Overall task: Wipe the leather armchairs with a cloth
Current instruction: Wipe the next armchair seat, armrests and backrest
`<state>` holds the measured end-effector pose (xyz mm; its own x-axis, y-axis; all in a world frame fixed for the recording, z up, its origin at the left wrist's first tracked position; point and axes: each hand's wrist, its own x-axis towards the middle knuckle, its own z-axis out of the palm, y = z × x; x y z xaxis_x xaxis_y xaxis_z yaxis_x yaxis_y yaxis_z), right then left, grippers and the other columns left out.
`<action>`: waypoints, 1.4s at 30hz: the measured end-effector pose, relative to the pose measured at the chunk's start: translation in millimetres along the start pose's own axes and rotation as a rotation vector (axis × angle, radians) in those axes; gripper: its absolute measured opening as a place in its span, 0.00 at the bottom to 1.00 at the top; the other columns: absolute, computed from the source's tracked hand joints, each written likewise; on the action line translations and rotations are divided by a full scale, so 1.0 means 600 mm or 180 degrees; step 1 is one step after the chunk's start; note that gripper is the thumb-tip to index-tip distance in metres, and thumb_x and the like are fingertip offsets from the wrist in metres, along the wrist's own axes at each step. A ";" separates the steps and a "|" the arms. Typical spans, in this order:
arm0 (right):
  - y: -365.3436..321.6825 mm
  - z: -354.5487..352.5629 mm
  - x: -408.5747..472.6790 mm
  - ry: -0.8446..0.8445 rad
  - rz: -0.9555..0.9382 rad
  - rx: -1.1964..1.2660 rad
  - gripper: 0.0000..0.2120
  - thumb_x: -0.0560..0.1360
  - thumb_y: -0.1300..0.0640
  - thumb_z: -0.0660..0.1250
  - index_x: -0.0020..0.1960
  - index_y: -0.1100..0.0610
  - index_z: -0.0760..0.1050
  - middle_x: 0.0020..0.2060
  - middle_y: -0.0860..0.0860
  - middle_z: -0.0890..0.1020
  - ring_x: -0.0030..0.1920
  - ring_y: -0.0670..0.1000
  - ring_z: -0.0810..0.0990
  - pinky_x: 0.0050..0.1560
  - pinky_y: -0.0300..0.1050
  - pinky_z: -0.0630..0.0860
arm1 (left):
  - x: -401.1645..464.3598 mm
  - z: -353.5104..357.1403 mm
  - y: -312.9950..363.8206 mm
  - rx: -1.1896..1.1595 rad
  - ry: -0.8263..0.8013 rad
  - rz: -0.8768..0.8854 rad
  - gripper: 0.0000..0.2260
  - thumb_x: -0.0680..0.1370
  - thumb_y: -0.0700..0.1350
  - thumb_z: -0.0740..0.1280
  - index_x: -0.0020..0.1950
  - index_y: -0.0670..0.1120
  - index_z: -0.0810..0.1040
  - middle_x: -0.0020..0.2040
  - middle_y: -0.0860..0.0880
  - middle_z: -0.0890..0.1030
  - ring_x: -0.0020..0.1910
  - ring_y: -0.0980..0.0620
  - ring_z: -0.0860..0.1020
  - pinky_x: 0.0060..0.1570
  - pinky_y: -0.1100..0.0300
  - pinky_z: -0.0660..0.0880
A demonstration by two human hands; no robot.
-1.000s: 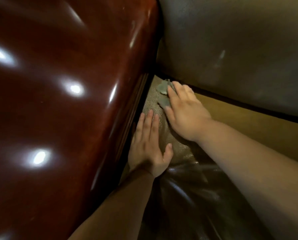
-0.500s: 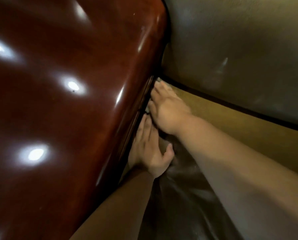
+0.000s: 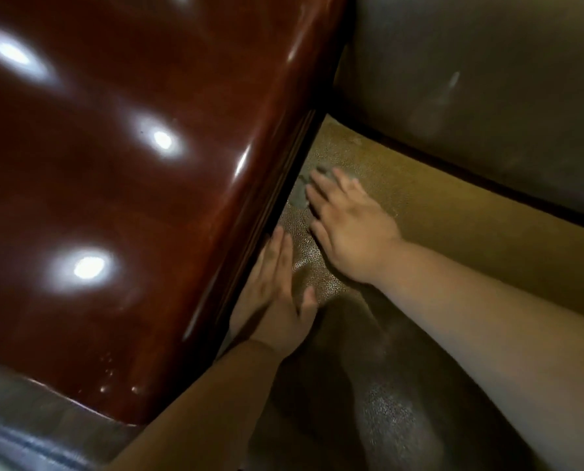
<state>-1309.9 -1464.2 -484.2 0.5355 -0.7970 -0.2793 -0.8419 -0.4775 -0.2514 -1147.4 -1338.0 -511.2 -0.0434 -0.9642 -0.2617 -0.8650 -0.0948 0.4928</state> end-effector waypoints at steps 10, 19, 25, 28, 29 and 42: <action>-0.009 -0.014 0.092 0.0055 0.0690 0.0103 0.30 0.85 0.50 0.56 0.83 0.63 0.55 0.83 0.60 0.53 0.82 0.64 0.49 0.82 0.58 0.46 | -0.007 0.018 -0.005 0.0233 0.0039 -0.0051 0.39 0.79 0.57 0.55 0.87 0.45 0.48 0.88 0.50 0.45 0.85 0.49 0.51 0.81 0.58 0.51; 0.079 -0.016 0.052 0.0080 -0.0074 -0.0014 0.33 0.79 0.57 0.62 0.82 0.59 0.59 0.82 0.58 0.59 0.82 0.61 0.56 0.82 0.54 0.54 | -0.008 0.030 -0.006 0.0035 0.0335 0.0003 0.39 0.78 0.55 0.60 0.86 0.41 0.54 0.87 0.46 0.53 0.82 0.44 0.61 0.77 0.67 0.47; -0.035 0.031 -0.037 0.0371 -0.0023 0.0045 0.28 0.83 0.53 0.53 0.81 0.61 0.62 0.81 0.58 0.61 0.83 0.62 0.52 0.82 0.62 0.52 | -0.009 0.035 -0.011 -0.0082 0.0460 0.0189 0.37 0.80 0.55 0.59 0.86 0.40 0.55 0.86 0.43 0.56 0.82 0.44 0.61 0.81 0.55 0.58; -0.023 0.035 -0.128 0.0151 -0.0767 -0.0057 0.29 0.84 0.54 0.60 0.83 0.57 0.60 0.83 0.53 0.59 0.84 0.57 0.50 0.81 0.62 0.56 | -0.006 0.028 -0.006 -0.0218 0.0430 0.0238 0.37 0.80 0.55 0.57 0.84 0.35 0.58 0.84 0.37 0.59 0.82 0.42 0.60 0.82 0.55 0.56; 0.010 0.025 -0.139 0.0144 -0.0716 -0.0153 0.30 0.83 0.56 0.62 0.83 0.57 0.59 0.83 0.53 0.58 0.84 0.57 0.50 0.81 0.62 0.58 | -0.006 0.024 -0.006 -0.0260 0.0390 0.0226 0.38 0.79 0.55 0.58 0.84 0.34 0.58 0.84 0.37 0.59 0.82 0.42 0.59 0.82 0.59 0.52; -0.088 0.053 -0.122 -0.0142 -0.0741 -0.0005 0.33 0.85 0.52 0.59 0.85 0.54 0.49 0.85 0.51 0.49 0.84 0.56 0.41 0.82 0.59 0.52 | -0.162 -0.002 -0.048 0.0600 -0.0376 -0.0380 0.40 0.79 0.65 0.46 0.85 0.49 0.32 0.86 0.52 0.34 0.85 0.52 0.48 0.82 0.54 0.55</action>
<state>-1302.7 -1368.9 -479.8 0.7177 -0.6482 -0.2545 -0.6953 -0.6472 -0.3125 -1117.4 -1241.9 -499.1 0.0160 -0.9123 -0.4092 -0.9450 -0.1476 0.2920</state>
